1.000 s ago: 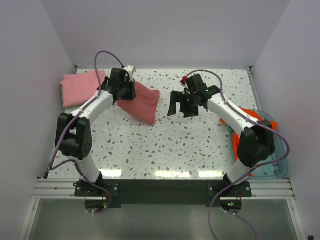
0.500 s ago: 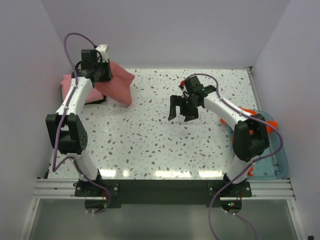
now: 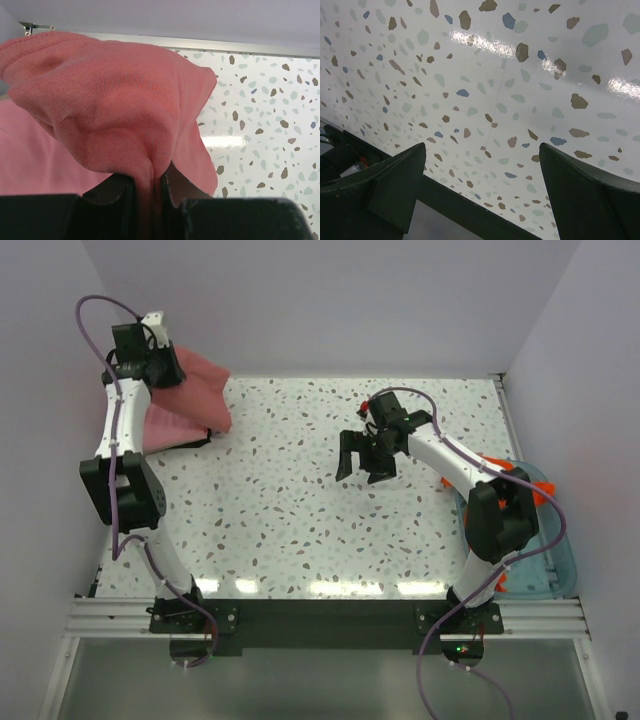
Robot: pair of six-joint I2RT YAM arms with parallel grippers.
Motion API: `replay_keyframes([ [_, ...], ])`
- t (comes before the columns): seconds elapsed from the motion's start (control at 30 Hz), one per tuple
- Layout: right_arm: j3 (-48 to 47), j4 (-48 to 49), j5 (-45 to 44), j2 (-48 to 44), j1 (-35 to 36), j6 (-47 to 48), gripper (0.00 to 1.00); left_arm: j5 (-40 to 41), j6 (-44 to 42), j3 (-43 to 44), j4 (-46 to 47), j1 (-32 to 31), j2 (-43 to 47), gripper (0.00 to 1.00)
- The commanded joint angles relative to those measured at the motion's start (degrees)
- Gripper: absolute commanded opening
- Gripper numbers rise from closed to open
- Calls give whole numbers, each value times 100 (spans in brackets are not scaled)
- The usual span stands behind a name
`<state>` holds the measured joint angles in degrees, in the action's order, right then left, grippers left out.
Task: Fold and stack the t-shirts
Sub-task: Neatly place the folded tshirt to the corner
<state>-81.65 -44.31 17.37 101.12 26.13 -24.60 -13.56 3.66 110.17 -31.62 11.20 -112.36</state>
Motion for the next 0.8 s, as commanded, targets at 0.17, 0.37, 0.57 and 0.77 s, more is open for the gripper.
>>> replay_keyframes([
  [0.17, -62, -60, 144, -137, -20, -45, 99, -279, -58, 374, 24, 365, 3, 0],
  [0.37, -44, -68, 144, -189, -11, -54, 99, -349, -85, 233, 77, 620, 47, 0],
  [0.57, 26, -103, 127, -259, -11, -62, 99, -419, -50, 207, 164, 840, -23, 0],
  [0.77, 52, -112, 118, -330, -3, -106, 99, -411, -23, 119, 279, 954, -199, 0],
])
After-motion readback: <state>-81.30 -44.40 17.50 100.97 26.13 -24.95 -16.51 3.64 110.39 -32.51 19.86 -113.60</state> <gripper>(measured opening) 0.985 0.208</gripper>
